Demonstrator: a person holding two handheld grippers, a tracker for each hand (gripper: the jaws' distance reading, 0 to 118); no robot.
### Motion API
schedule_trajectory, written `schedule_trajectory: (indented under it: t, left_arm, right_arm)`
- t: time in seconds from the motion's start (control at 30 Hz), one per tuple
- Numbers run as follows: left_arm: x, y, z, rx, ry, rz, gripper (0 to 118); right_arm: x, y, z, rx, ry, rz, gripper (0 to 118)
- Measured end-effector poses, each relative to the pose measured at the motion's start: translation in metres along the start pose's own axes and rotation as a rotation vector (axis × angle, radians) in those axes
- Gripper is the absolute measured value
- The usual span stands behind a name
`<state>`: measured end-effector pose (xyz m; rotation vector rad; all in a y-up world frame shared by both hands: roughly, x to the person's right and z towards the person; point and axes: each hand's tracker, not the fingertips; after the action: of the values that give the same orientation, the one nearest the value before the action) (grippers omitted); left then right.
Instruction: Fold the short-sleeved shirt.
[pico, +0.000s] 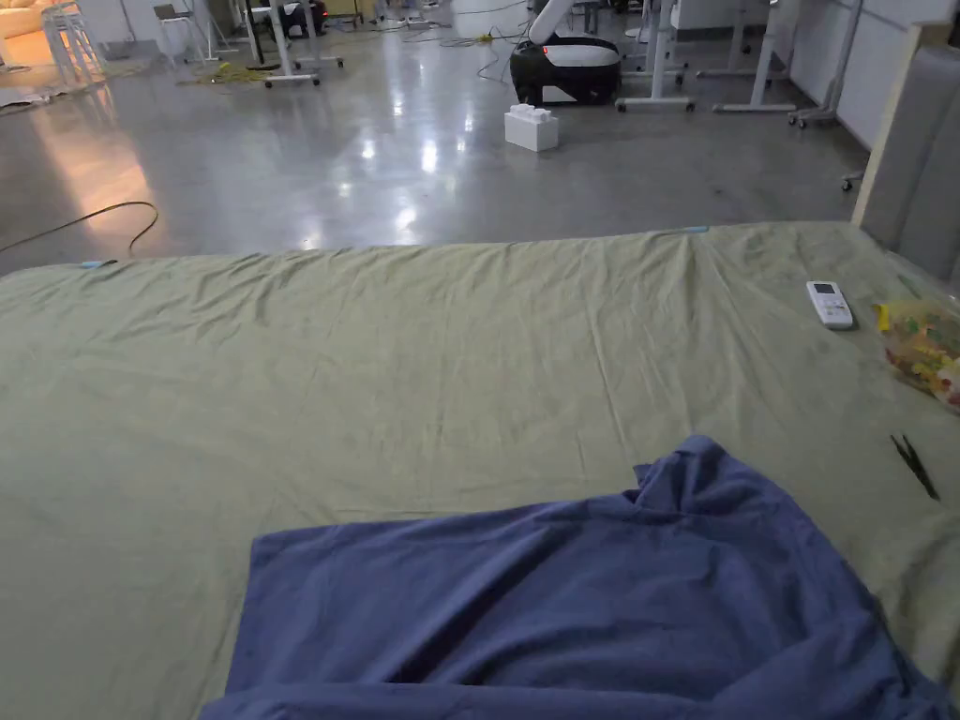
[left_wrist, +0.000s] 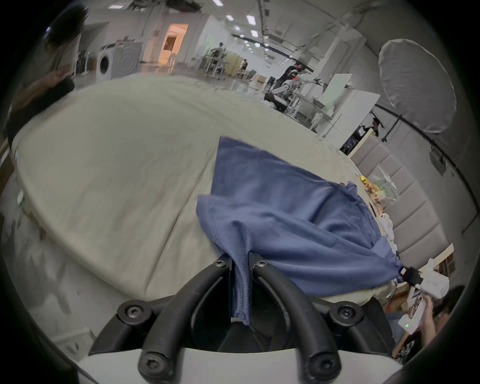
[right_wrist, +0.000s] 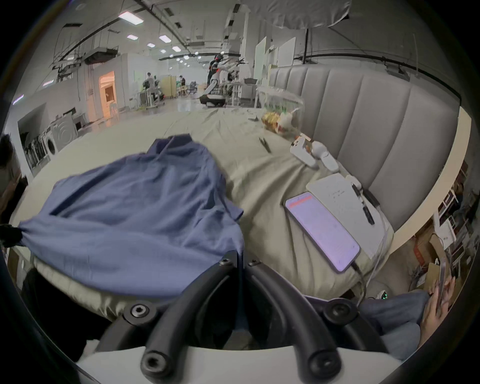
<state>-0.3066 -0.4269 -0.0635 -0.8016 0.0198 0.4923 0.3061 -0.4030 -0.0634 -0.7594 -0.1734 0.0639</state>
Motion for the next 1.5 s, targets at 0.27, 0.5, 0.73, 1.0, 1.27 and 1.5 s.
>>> schedule_trajectory:
  t: [0.27, 0.5, 0.73, 1.0, 1.27, 1.5]
  left_arm:
    - [0.015, -0.001, 0.025, 0.106, 0.059, -0.153, 93]
    - [0.094, 0.020, 0.140, 0.480, 0.056, -0.416, 93]
    - [0.163, -0.008, 0.211, 0.667, 0.134, -0.561, 93]
    - [0.181, -0.038, 0.239, 0.822, 0.139, -0.567, 69]
    - [0.184, -0.029, 0.235, 0.748, 0.041, -0.512, 4]
    - [0.185, -0.027, 0.229, 0.708, 0.034, -0.536, 4]
  right_arm:
    - [0.010, -0.003, 0.010, 0.056, 0.073, -0.086, 81]
    - [0.000, 0.029, 0.104, 0.338, 0.199, -0.114, 79]
    - [-0.037, 0.046, 0.186, 0.549, 0.332, -0.051, 80]
    - [-0.053, 0.046, 0.215, 0.617, 0.431, 0.004, 61]
    - [-0.057, 0.047, 0.221, 0.598, 0.433, -0.018, 6]
    - [-0.059, 0.049, 0.215, 0.592, 0.418, -0.006, 0]
